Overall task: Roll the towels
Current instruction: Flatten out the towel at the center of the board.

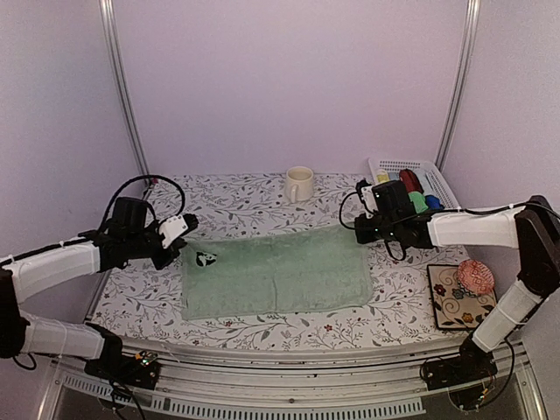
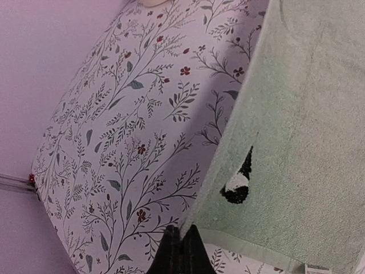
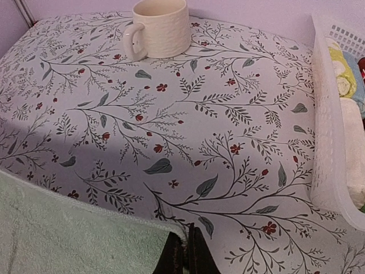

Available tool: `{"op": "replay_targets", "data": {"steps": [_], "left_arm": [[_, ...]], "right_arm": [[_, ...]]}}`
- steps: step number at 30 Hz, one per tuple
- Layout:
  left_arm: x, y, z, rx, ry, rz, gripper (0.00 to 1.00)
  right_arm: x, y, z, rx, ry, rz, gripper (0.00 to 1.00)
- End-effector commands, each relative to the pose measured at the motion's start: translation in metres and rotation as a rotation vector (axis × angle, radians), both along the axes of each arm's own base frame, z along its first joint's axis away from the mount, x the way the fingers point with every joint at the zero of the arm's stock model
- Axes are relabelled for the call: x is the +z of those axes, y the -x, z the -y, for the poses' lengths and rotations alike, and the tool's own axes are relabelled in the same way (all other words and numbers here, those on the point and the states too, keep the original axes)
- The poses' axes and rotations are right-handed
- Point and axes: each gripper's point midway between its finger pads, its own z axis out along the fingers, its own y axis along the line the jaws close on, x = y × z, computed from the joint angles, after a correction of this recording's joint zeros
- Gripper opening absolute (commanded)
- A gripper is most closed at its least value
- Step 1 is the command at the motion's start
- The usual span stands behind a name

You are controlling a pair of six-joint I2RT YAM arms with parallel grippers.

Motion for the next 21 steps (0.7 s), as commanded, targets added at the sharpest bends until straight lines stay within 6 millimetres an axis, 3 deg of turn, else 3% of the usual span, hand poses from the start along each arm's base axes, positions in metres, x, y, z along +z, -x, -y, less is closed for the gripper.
{"op": "replay_targets", "data": {"steps": [1, 7, 21], "left_arm": [[-0.003, -0.048, -0.008, 0.102, -0.035, 0.078, 0.0], [-0.032, -0.073, -0.005, 0.115, -0.069, 0.021, 0.0], [-0.043, -0.072, -0.002, 0.063, -0.056, 0.041, 0.0]], "right_arm": [[-0.003, -0.032, -0.005, -0.036, 0.02, 0.033, 0.02], [-0.02, -0.038, -0.013, -0.015, 0.021, 0.0, 0.02], [-0.024, -0.029, -0.007, 0.018, -0.004, -0.043, 0.02]]}}
